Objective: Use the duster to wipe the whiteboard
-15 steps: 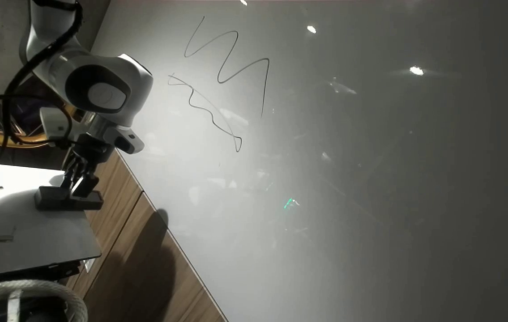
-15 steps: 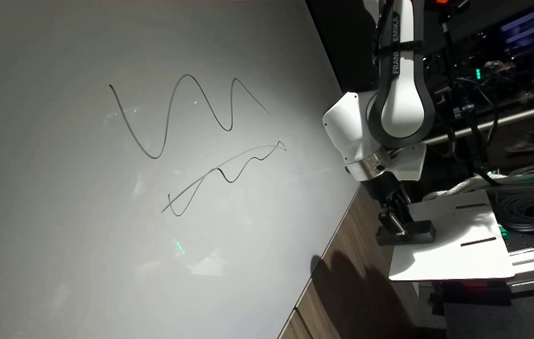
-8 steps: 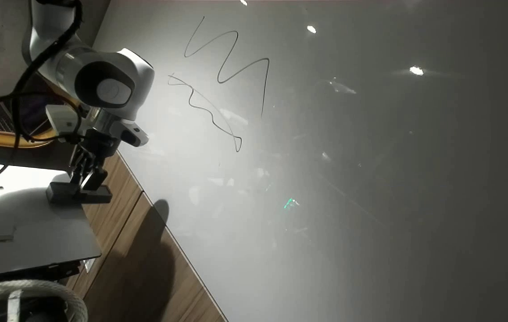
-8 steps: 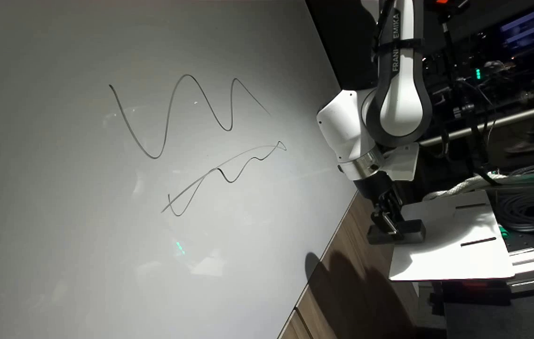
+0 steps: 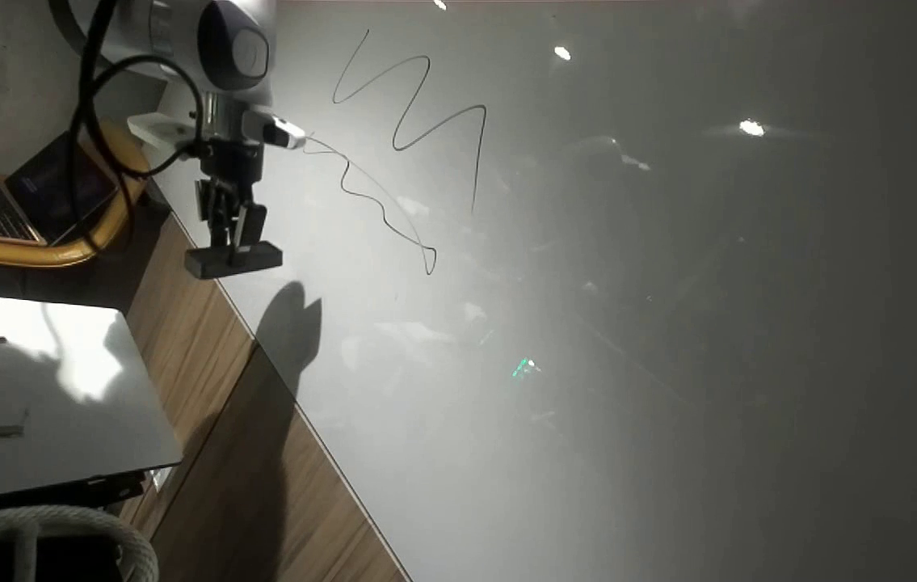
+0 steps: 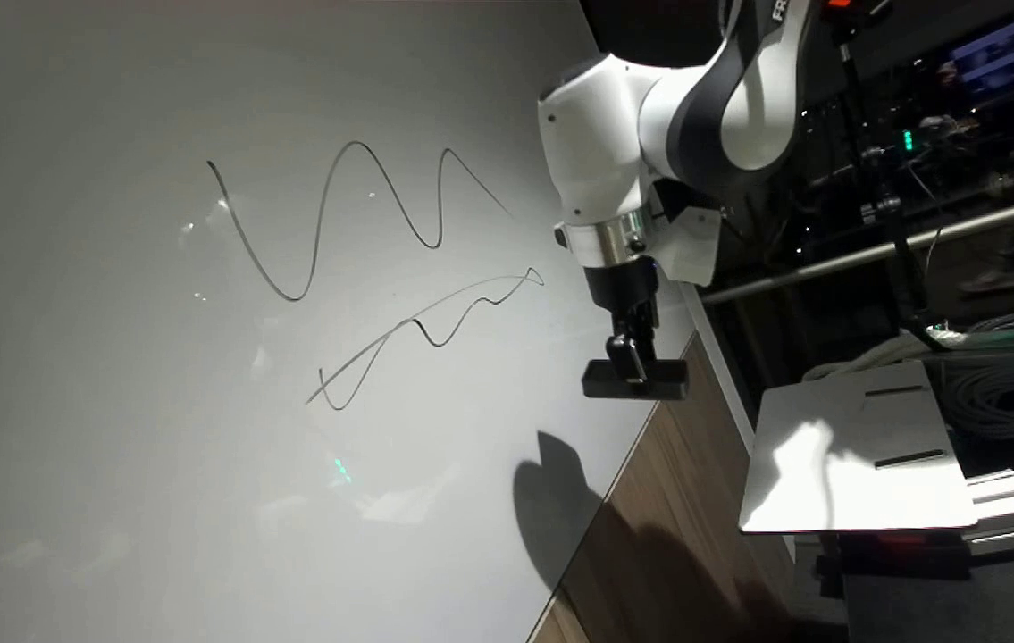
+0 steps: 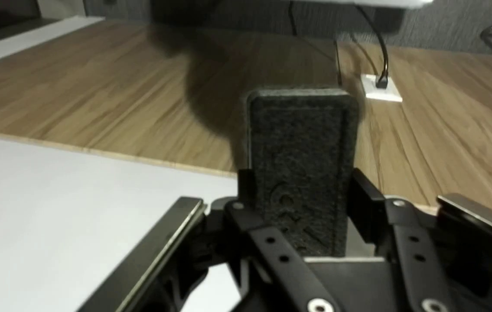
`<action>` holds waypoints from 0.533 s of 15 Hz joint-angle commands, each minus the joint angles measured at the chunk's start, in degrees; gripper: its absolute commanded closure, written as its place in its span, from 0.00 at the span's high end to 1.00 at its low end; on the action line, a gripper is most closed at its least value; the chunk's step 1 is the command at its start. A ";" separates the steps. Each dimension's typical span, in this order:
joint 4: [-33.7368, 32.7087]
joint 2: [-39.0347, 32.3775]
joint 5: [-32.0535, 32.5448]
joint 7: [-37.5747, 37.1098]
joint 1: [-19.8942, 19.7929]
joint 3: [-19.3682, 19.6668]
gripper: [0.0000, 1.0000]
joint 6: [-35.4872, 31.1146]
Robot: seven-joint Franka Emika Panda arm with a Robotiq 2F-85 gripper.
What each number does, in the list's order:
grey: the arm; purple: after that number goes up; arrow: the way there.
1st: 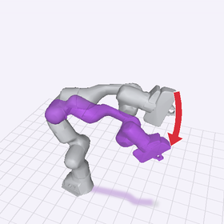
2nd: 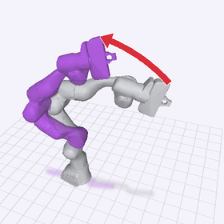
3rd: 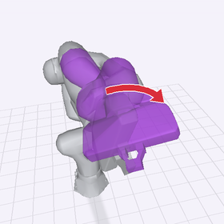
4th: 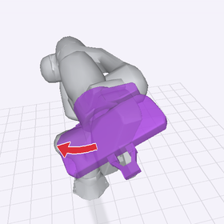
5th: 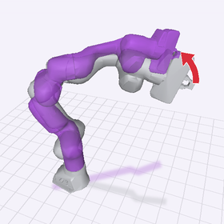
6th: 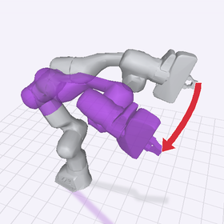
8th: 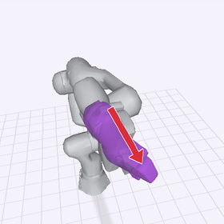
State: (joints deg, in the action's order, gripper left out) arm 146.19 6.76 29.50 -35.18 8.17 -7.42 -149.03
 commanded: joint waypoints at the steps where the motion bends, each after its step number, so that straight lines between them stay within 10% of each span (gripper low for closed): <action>1: -8.09 2.63 6.11 -4.42 -0.92 -5.51 0.29 3.22; 8: -29.58 -3.91 22.40 -15.05 -0.66 -12.30 0.29 4.37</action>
State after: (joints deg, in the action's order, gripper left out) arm 125.91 7.66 44.68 -45.61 7.92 -17.43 -147.06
